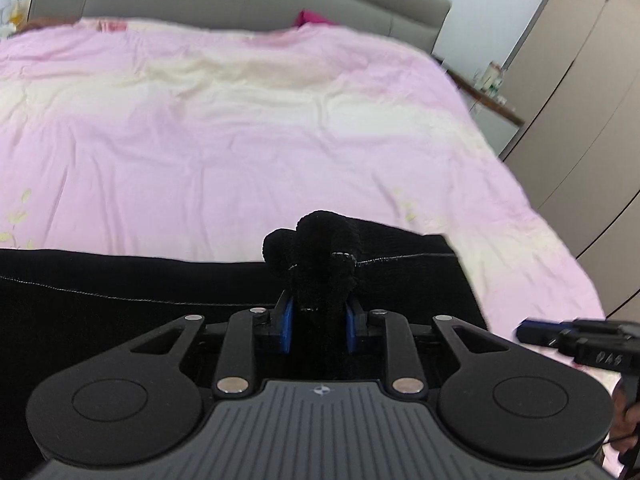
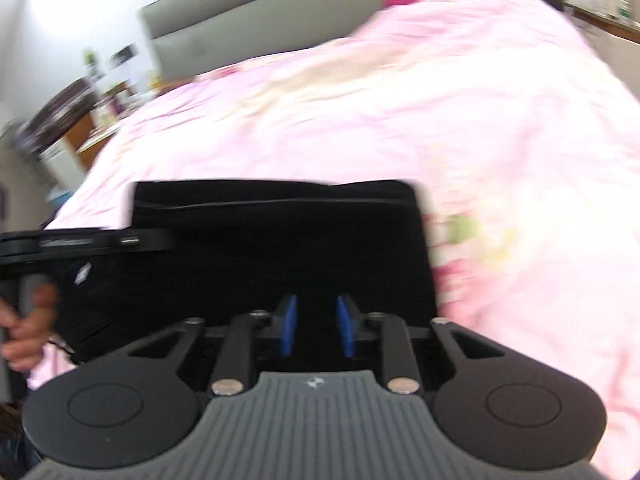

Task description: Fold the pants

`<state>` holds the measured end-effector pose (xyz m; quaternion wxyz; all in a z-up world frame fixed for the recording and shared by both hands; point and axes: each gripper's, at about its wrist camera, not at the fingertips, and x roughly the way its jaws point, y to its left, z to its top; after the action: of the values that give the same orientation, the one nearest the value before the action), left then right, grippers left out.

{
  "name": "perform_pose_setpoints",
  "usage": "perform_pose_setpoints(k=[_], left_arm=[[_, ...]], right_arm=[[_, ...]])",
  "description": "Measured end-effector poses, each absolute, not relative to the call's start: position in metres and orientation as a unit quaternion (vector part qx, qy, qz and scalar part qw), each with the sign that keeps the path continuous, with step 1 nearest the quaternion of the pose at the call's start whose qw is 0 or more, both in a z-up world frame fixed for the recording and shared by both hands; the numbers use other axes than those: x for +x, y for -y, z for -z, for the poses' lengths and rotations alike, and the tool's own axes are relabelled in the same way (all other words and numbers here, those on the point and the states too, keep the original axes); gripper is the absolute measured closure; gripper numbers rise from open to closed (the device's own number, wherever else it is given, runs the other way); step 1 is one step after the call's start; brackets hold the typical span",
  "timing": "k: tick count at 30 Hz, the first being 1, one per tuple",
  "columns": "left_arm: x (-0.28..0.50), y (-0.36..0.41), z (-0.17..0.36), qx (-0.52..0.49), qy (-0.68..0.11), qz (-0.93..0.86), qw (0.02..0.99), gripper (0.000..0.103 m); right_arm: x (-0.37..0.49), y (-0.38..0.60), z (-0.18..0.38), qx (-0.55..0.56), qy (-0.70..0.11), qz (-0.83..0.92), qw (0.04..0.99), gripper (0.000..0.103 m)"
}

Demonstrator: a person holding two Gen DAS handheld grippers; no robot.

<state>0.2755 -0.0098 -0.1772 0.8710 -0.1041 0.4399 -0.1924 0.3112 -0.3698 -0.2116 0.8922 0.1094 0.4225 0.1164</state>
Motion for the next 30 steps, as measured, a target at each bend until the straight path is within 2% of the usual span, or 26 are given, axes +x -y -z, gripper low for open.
perform_pose_setpoints(k=[3,7,14,17,22,30], left_arm=[[0.305,0.004,0.213,-0.123,-0.489,0.170,0.847,0.076],[0.311,0.001,0.252,-0.124,-0.512,0.151,0.837,0.076],[0.321,-0.008,0.267,-0.132,-0.530,0.154,0.823,0.074],[0.321,-0.005,0.264,-0.121,-0.530,0.156,0.825,0.074],[0.324,-0.002,0.264,-0.117,-0.530,0.153,0.826,0.074],[0.331,0.006,0.269,-0.103,-0.535,0.152,0.825,0.070]], right_arm=[[0.327,0.380,0.220,0.096,-0.428,-0.103,0.893,0.089],[0.349,0.372,0.245,0.060,-0.445,-0.106,0.887,0.093],[0.371,0.363,0.321,0.007,-0.501,-0.113,0.858,0.095],[0.373,0.373,0.301,0.032,-0.507,-0.120,0.853,0.096],[0.385,0.374,0.248,0.015,-0.442,-0.133,0.887,0.095],[0.473,0.373,0.316,0.050,-0.497,-0.095,0.861,0.097]])
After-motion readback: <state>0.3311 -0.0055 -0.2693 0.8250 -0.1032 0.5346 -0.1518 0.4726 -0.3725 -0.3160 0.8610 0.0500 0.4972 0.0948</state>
